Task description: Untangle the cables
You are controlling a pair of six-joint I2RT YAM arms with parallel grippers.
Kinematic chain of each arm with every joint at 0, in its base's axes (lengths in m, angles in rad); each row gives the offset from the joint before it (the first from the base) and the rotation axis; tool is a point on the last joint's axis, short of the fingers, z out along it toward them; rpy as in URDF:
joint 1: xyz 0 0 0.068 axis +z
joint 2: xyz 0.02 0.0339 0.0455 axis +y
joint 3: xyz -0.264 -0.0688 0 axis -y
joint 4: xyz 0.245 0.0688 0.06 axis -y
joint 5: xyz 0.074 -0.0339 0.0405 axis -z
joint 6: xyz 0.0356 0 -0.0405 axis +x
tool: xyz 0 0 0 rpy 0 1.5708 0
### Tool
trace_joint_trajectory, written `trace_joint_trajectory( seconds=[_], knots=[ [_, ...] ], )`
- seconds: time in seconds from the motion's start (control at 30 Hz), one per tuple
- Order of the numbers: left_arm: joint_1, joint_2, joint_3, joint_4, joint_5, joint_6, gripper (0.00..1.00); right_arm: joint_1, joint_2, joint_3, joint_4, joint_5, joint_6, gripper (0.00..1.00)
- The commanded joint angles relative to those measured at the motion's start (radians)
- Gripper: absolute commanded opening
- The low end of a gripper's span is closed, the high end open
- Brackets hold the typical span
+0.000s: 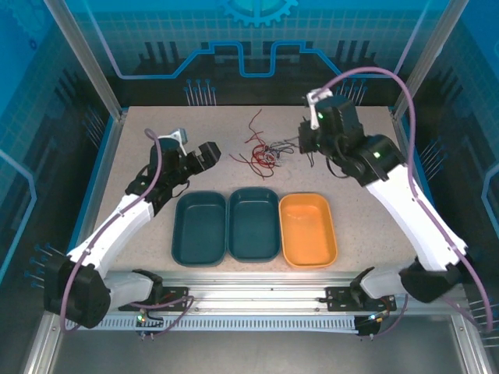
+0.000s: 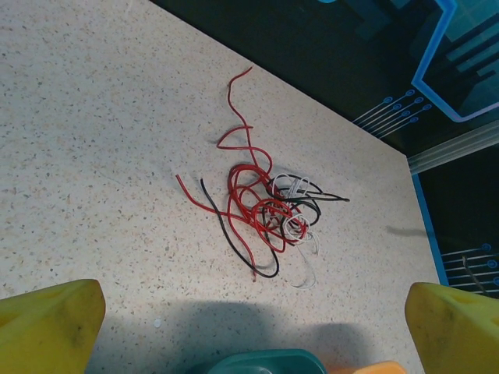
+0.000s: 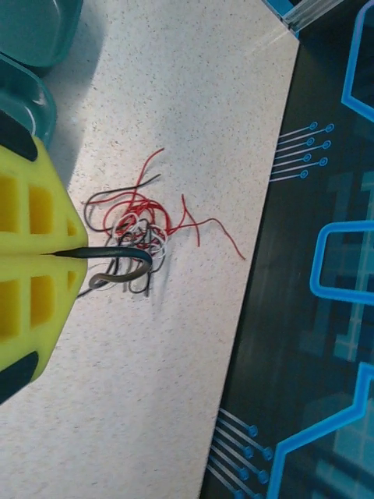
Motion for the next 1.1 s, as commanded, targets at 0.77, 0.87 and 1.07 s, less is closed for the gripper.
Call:
trace_joint_trajectory(
  seconds=[0.77, 0.87, 1.07],
  knots=[
    [0.007, -0.075, -0.027, -0.106, 0.027, -0.009, 0.99, 0.136, -0.365, -0.318, -0.429, -0.139, 0.394, 0.00],
    [0.007, -0.088, -0.035, -0.116, 0.014, -0.009, 0.99, 0.159, -0.365, -0.316, -0.466, -0.123, 0.418, 0.00],
    [0.006, -0.117, -0.049, -0.132, -0.002, -0.008, 0.99, 0.194, -0.403, -0.270, -0.459, -0.108, 0.389, 0.00]
  ],
)
